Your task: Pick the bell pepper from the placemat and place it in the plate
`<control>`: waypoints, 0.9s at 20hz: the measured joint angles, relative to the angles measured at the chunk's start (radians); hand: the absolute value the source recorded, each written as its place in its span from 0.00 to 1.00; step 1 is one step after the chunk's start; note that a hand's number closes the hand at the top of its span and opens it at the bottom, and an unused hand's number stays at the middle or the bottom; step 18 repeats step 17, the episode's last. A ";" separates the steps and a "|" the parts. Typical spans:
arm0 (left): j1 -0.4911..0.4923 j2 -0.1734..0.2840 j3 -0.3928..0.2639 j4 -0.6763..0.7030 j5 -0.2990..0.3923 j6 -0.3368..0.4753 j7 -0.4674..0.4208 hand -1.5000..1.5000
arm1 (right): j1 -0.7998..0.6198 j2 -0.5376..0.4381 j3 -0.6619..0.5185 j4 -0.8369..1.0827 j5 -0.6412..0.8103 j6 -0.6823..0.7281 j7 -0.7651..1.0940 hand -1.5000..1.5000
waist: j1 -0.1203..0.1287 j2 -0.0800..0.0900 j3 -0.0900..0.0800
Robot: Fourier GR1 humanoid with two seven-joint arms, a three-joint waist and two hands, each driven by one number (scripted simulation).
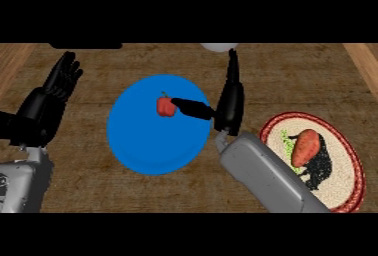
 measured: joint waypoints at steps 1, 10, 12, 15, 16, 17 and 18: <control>0.011 0.004 0.005 -0.004 0.003 -0.006 -0.003 0.50 | 0.037 -0.020 -0.001 -0.041 0.000 0.010 -0.013 0.00 | -0.002 -0.001 0.000; 0.026 0.006 0.024 -0.037 0.003 -0.018 0.018 0.50 | 0.356 -0.201 -0.025 -0.380 0.002 0.121 -0.077 0.00 | -0.009 -0.002 0.000; 0.025 -0.001 0.020 -0.058 0.001 -0.013 0.041 0.50 | 0.431 -0.244 -0.033 -0.463 -0.002 0.147 -0.088 0.00 | -0.010 -0.002 0.000; 0.022 0.001 0.032 -0.028 -0.002 -0.024 0.012 0.50 | 0.522 -0.294 -0.060 -0.553 -0.010 0.191 -0.107 0.00 | -0.010 -0.001 0.000; 0.032 -0.006 0.026 -0.037 -0.008 -0.022 0.009 0.50 | 0.549 -0.301 -0.073 -0.571 -0.011 0.202 -0.126 0.00 | -0.009 -0.001 0.000; 0.033 -0.003 0.030 -0.039 -0.006 -0.027 0.009 0.50 | 0.583 -0.309 -0.085 -0.581 -0.019 0.211 -0.158 0.00 | -0.009 -0.001 -0.001; 0.033 -0.003 0.030 -0.039 -0.006 -0.027 0.009 0.50 | 0.583 -0.309 -0.085 -0.581 -0.019 0.211 -0.158 0.00 | -0.009 -0.001 -0.001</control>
